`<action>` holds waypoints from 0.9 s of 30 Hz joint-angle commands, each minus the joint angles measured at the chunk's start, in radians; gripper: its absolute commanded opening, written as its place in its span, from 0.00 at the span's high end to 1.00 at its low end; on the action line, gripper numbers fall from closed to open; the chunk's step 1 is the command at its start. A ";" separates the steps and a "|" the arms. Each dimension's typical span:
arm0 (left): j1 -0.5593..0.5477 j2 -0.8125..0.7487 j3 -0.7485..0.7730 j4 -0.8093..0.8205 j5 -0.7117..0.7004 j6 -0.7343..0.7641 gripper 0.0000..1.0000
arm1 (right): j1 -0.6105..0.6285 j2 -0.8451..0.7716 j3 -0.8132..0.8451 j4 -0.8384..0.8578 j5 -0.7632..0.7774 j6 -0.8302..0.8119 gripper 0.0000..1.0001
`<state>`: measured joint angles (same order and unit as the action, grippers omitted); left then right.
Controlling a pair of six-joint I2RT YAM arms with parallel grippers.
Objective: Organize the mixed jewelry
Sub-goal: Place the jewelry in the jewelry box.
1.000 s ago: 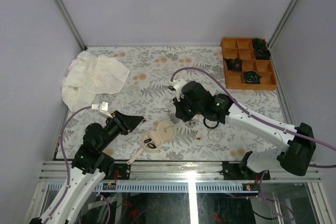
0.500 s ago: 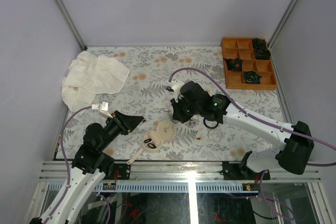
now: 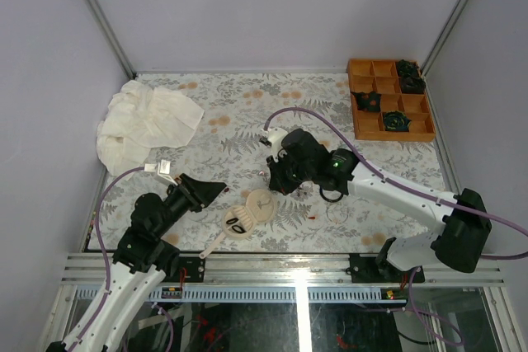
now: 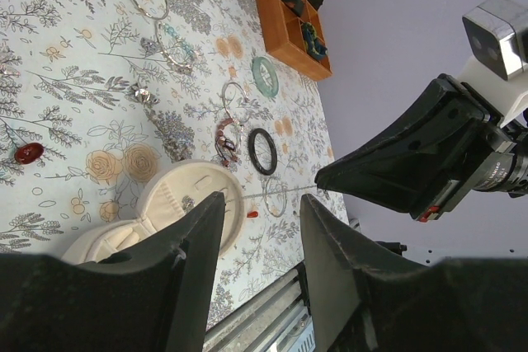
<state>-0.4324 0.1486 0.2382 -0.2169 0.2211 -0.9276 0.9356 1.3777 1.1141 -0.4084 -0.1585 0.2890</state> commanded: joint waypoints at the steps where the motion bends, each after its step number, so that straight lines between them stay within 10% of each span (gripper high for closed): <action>1: -0.008 0.008 0.000 0.060 0.021 0.001 0.59 | 0.000 0.007 0.029 0.026 0.018 0.000 1.00; 27: -0.008 -0.001 -0.005 0.059 0.022 0.001 0.59 | 0.000 0.103 0.070 0.001 0.106 -0.028 1.00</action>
<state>-0.4324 0.1612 0.2382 -0.2161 0.2222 -0.9276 0.9360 1.4612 1.1404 -0.4343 -0.0696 0.2836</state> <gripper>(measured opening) 0.407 0.010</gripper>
